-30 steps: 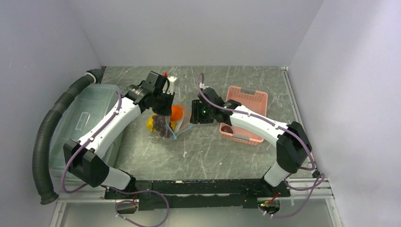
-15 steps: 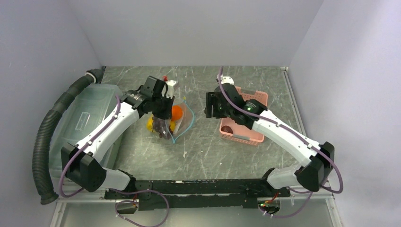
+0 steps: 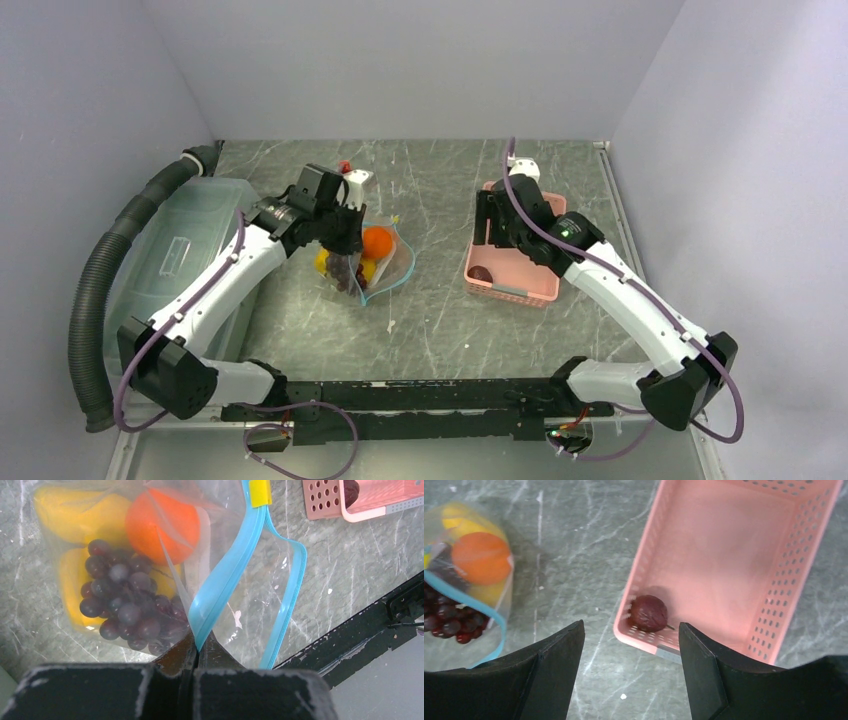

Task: Place the food in the zip-top bag and seal the zipper
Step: Pick up the fake fruit from the bin.

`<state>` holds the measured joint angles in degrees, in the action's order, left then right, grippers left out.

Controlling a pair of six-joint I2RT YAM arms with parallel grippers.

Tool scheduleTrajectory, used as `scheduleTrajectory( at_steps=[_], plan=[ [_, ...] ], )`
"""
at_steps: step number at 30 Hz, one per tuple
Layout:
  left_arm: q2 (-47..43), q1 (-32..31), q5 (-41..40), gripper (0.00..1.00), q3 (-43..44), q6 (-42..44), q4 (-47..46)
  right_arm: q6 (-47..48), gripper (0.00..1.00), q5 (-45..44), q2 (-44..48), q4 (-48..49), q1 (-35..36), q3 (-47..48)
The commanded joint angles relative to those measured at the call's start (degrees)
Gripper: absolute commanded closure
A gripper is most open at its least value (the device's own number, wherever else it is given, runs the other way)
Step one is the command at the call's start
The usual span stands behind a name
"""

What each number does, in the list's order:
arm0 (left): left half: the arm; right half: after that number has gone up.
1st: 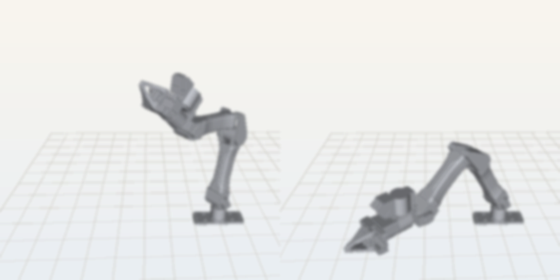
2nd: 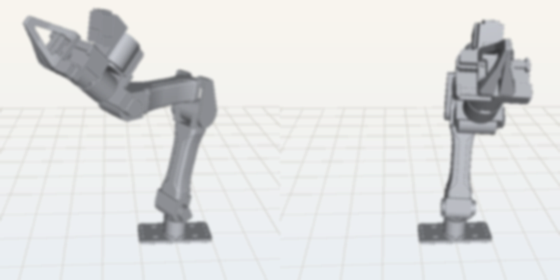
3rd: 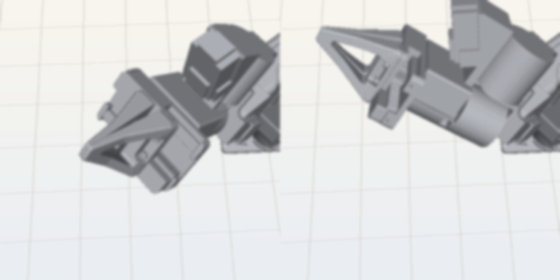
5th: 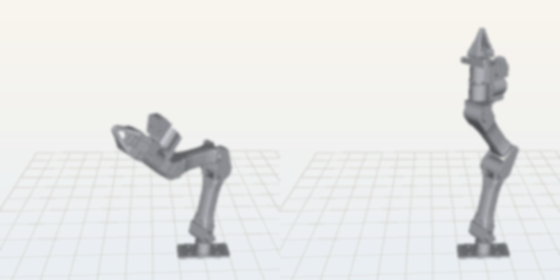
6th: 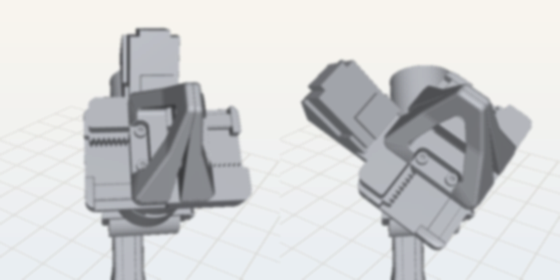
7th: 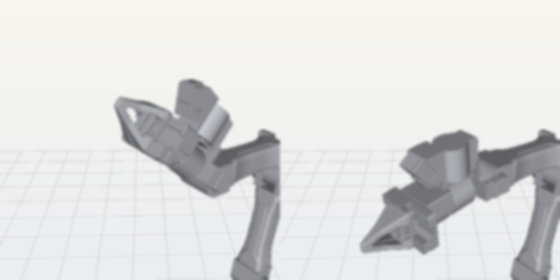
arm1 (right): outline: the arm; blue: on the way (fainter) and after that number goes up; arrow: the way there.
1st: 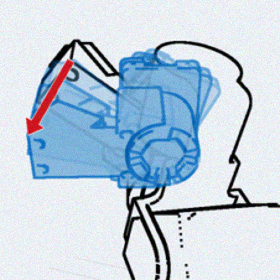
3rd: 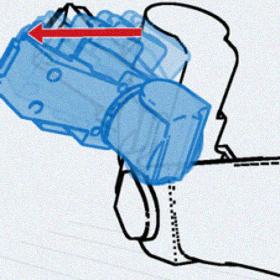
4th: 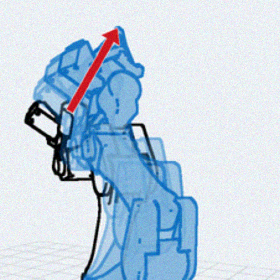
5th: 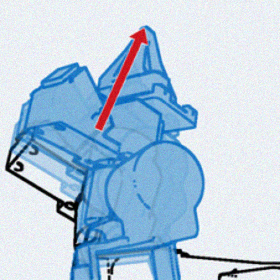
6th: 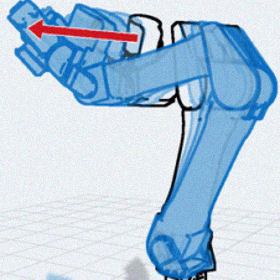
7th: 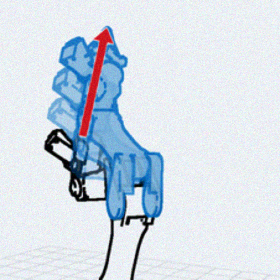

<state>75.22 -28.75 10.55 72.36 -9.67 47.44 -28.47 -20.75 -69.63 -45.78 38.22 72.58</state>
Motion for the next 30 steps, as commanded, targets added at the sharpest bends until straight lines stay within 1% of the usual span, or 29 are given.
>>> scheduleTrajectory(
  at_steps=[1,7,14,19,23,30],
  plan=[
    [-1.97,-0.25,1.77,1.00,0.17,0.96,-1.96,1.38,0.27,0.07,1.95,-1.75,-2.72,-2.71],
    [-2.79,-0.21,1.76,1.00,-0.27,0.67,-2.52,0.88,0.27,3.25,1.84,-0.14,-7.12,-7.61],
    [-2.60,-0.19,1.54,1.00,-0.22,0.91,-2.17,0.08,0.27,10.31,-1.02,5.23,-11.16,-12.70],
    [-3.73,-0.25,0.32,1.00,-0.80,0.93,-2.87,-0.44,0.26,15.55,-4.60,10.00,-13.05,-15.49],
    [-3.86,-0.23,0.76,1.00,-0.91,0.86,-2.99,-0.70,0.25,17.54,-7.68,12.64,-14.57,-16.68],
    [-3.68,-0.25,0.47,1.00,-0.90,1.06,-2.83,0.28,0.25,21.69,-11.65,14.64,-15.19,-17.76]
  ],
)
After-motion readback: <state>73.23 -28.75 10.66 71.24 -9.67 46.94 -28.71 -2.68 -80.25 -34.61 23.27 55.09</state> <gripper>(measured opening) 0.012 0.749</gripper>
